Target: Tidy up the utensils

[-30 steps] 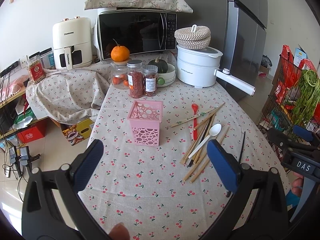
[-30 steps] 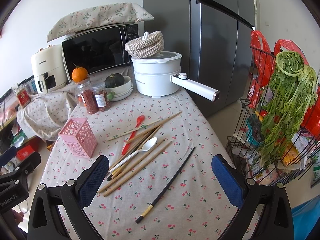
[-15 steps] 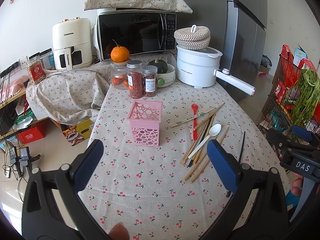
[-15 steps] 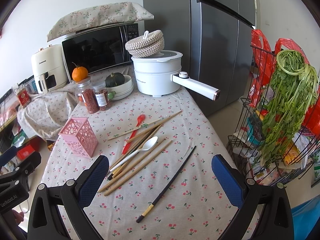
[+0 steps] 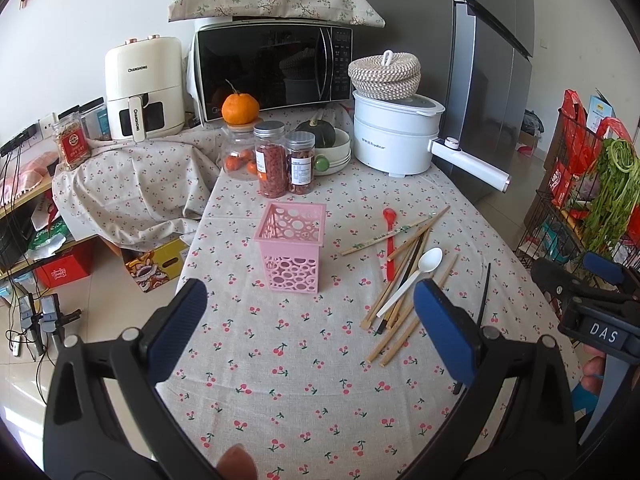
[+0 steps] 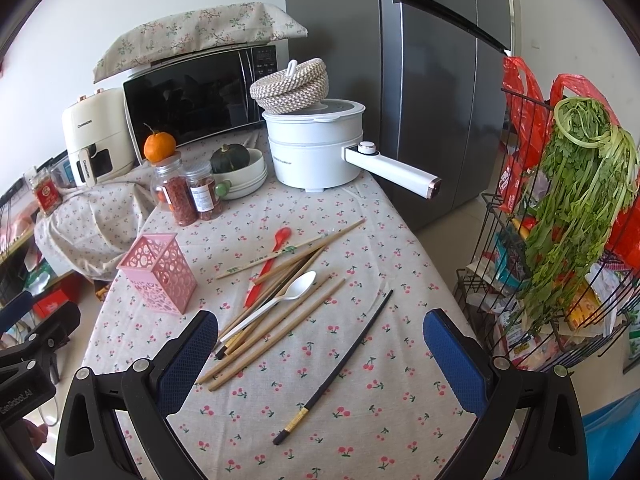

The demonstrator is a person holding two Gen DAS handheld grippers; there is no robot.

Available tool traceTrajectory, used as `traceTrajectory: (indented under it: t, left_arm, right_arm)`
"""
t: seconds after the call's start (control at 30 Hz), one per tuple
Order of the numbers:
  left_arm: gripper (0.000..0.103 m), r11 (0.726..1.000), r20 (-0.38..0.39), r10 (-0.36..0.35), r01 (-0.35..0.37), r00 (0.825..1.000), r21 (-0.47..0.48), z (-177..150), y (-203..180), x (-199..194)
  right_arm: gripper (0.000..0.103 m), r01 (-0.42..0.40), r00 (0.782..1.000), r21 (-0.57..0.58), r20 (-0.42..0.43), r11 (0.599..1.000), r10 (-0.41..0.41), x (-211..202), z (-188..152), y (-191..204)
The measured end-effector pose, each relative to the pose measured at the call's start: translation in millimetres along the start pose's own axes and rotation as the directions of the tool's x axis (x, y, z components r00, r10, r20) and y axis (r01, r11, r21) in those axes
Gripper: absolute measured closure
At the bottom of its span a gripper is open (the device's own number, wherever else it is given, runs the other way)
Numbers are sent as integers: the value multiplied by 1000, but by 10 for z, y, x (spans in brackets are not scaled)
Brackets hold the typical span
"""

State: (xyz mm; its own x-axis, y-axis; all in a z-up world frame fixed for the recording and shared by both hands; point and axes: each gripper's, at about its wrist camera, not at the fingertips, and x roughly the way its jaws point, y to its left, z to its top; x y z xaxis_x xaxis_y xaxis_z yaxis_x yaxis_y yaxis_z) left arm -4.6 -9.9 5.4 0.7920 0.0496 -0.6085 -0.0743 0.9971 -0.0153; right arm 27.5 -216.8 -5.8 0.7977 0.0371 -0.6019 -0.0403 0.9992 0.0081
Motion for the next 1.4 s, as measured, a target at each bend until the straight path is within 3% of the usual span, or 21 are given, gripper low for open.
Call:
traceTrajectory:
  t: [0.27,0.5,0.7,0.93,1.07,1.17,1.27,1.33,1.4]
  left_arm:
    - [1,1000,2,-10,10,1000,-5,-8,-5,-1]
    - [1,992,-27,-100,98,995,-80,83,5,98]
    - [0,993,-66,-117,118,991,2,159,-181,212]
    - [0,977,-173,-195,207,965,56,295,-389,351]
    - [0,972,-239,-184,213,953,102,360,-547,549]
    - [0,968,-317,-177,223,932,116,384,-662,803]
    - [1,958,-418,-199,266,886,109,357,-781,1112]
    - [8,944,-483,-227,313,846,105,304,-883,1321]
    - [32,924,-537,-272,372,798,85,232,-982,1518]
  right_arm:
    - [0,-6,1000,6,-10,1000,6,8,19,-23]
    - [0,-41,998,32,-53,999,43,58,44,-72]
    - [0,-41,995,40,-85,998,44,13,174,-148]
    - [0,-10,984,29,-177,1000,15,187,464,-249]
    - [0,8,969,67,-248,998,8,483,505,-416]
    - [0,11,949,92,-314,996,19,745,410,-550]
    - [0,14,924,119,-381,993,32,965,317,-680]
    - [5,13,914,137,-403,990,44,1087,296,-763]
    - [13,15,896,158,-440,987,57,1228,269,-836]
